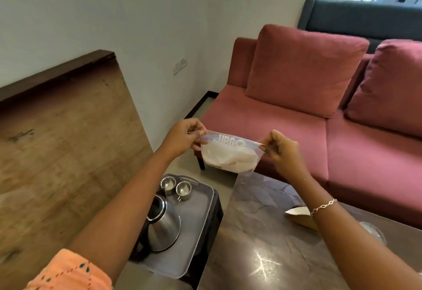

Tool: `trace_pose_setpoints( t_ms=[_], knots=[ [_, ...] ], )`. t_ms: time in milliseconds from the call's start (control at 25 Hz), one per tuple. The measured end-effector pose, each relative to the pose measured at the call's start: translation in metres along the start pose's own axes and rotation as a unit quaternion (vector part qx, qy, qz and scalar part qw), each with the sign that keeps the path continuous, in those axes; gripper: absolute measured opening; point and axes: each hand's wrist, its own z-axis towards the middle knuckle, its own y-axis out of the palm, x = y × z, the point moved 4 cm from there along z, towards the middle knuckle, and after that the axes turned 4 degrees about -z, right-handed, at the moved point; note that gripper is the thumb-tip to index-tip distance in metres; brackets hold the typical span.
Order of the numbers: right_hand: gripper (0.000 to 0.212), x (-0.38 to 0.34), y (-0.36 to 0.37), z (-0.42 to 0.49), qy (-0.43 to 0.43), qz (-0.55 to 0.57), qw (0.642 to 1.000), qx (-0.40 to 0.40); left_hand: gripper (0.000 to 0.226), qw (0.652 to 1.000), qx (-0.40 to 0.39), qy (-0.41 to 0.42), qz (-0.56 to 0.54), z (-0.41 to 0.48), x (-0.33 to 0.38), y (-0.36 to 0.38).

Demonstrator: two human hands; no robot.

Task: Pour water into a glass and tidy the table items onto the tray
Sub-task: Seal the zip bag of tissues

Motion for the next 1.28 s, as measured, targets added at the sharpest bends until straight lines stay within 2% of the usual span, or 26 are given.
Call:
trace_pose_setpoints(
  t_ms=[80, 280, 400, 640, 1040, 1280],
  knots=[
    [0.03, 0.003, 0.038, 0.003, 0.009, 0.0, 1.0, -0.029, 0.025, 1.0, -0.011, -0.028, 0.002, 0.006, -0.035, -0.018],
    [0.011, 0.018, 0.139, 0.011, 0.037, 0.003, 0.993, -0.109, 0.028, 0.994, -0.009, -0.106, 0.007, 0.015, -0.126, -0.058],
    [0.009, 0.026, 0.196, 0.014, 0.069, -0.003, 0.986, -0.15, 0.03, 0.987, -0.01, -0.16, 0.013, 0.02, -0.181, -0.077],
    [0.005, 0.04, 0.278, 0.015, 0.123, -0.022, 0.967, -0.22, 0.02, 0.976, -0.017, -0.212, 0.034, 0.03, -0.255, -0.103],
    [0.006, 0.063, 0.348, 0.003, 0.156, -0.075, 0.93, -0.323, 0.028, 0.954, -0.074, -0.273, 0.098, 0.031, -0.346, -0.114],
    [0.019, 0.072, 0.369, -0.004, 0.172, -0.078, 0.915, -0.355, 0.031, 0.943, -0.072, -0.31, 0.095, 0.023, -0.377, -0.109]
  ],
)
